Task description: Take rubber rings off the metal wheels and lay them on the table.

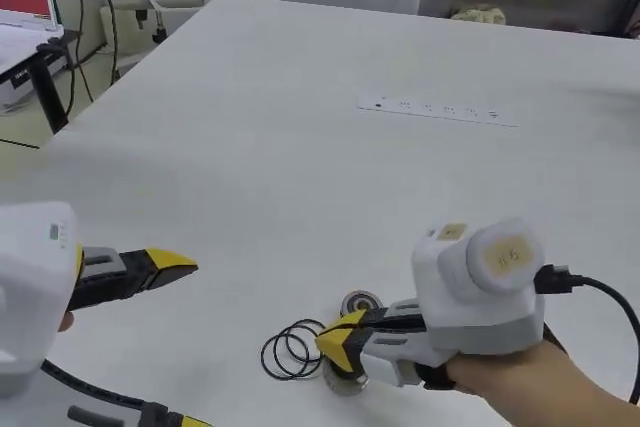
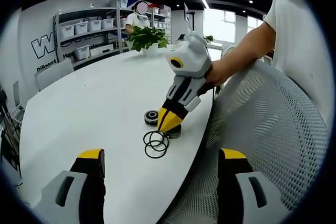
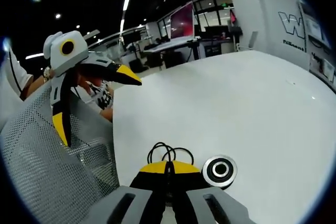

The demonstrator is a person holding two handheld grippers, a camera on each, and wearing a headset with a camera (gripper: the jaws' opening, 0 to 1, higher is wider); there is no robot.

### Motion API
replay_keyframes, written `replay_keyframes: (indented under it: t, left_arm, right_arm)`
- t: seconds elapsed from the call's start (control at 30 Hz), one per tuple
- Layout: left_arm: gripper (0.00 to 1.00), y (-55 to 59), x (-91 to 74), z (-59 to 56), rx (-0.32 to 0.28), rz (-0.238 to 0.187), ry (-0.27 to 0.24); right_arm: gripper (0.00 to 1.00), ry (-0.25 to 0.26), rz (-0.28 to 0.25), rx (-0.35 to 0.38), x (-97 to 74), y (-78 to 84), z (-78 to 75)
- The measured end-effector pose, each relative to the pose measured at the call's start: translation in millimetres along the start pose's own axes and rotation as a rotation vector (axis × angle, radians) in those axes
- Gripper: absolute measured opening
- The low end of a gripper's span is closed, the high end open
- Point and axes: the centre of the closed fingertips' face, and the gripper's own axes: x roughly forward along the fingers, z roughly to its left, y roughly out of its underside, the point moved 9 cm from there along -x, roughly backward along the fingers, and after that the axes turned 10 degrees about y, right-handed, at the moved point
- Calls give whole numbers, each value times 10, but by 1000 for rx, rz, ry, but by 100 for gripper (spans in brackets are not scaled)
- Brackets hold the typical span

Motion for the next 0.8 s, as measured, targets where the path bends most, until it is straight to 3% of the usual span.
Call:
replay_keyframes:
  t: [0.33, 0.6, 0.8]
  left_arm:
    - [84, -5, -4, -1, 6, -1, -2]
    - [84, -1, -2, -2, 8, 4, 0]
    - [83, 0, -2, 1, 6, 4, -2]
  right_arm:
    - [0, 33, -45, -49, 10, -30, -25]
    - [2, 30, -25, -64, 27, 1, -20]
    - [3, 41, -39, -54, 8, -26, -55]
